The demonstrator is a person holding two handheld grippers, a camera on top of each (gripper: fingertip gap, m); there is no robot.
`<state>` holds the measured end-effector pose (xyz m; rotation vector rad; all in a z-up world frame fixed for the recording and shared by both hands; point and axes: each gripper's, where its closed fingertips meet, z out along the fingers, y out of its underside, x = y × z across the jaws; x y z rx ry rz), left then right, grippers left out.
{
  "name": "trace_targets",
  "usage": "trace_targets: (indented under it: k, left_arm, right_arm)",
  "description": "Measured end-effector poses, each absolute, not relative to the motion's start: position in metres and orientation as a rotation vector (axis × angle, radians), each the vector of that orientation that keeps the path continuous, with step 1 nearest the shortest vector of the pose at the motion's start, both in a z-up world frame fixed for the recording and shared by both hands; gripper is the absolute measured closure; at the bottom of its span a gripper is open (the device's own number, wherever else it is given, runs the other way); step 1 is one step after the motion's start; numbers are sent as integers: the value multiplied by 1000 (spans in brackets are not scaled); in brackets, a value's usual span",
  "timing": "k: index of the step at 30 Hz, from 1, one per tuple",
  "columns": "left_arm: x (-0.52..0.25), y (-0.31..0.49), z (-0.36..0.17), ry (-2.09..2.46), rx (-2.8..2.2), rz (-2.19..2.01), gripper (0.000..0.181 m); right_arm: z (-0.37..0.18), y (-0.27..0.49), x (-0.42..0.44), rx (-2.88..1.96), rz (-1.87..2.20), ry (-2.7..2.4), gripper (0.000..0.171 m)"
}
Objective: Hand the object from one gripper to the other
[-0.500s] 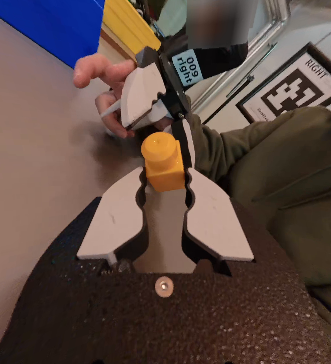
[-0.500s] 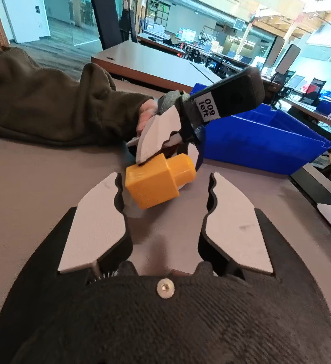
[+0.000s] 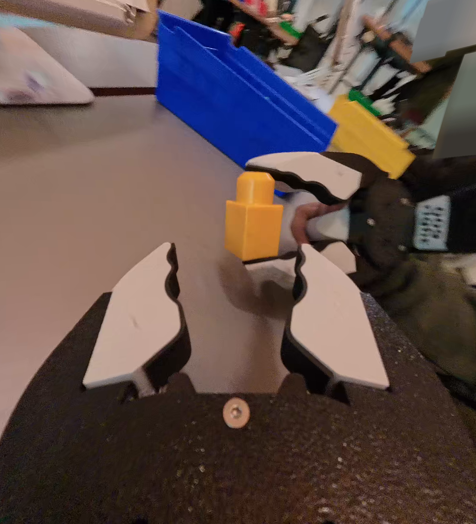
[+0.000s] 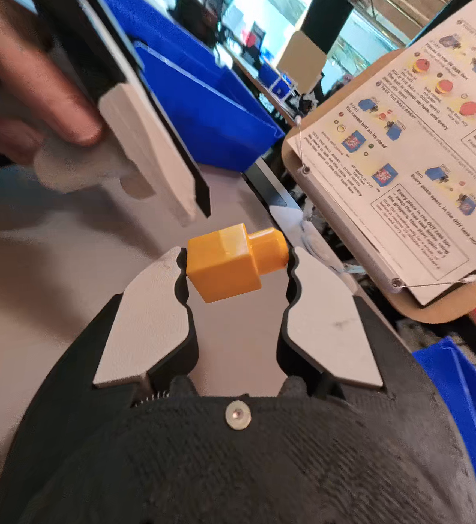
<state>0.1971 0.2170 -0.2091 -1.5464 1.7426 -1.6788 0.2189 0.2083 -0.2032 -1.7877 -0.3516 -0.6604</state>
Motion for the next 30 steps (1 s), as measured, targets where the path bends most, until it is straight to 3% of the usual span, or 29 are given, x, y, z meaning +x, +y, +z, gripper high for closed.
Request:
trace_targets:
  k: [6, 9, 10, 13, 16, 20, 23, 26, 30]
  left_arm:
    - [202, 202, -218, 1832, -1472, -1257, 115]
    - [202, 200, -228, 1860, -1466, -1151, 144]
    - [203, 201, -228, 1856, -1460, -1143, 144]
    - [201, 198, -223, 1866, -1448, -1243, 145]
    - [195, 199, -218, 1904, -1398, -1382, 146]
    - [174, 188, -191, 1906, -1281, -1916, 146]
    - [162, 189, -179, 1871, -1220, -2199, 146]
    - [155, 187, -181, 1901, -1094, -2222, 146]
    - [158, 190, -183, 1897, -1044, -2124, 146]
  right_arm:
    - [-208, 214, 212, -1818, -844, -478, 103]
    - [-210, 216, 209, -1827, -856, -491, 103]
    - [-209, 216, 209, -1821, -863, -497, 103]
    - [-204, 214, 205, -1766, -756, -479, 99]
    - [-197, 208, 187, -1689, -399, -451, 94]
    - [-183, 197, 177, -1614, 135, -248, 89]
    - [-171, 194, 163, -1527, 459, -163, 101]
    - [-168, 197, 159, -1506, 556, -113, 129]
    - [-174, 199, 160, -1536, 575, -88, 135]
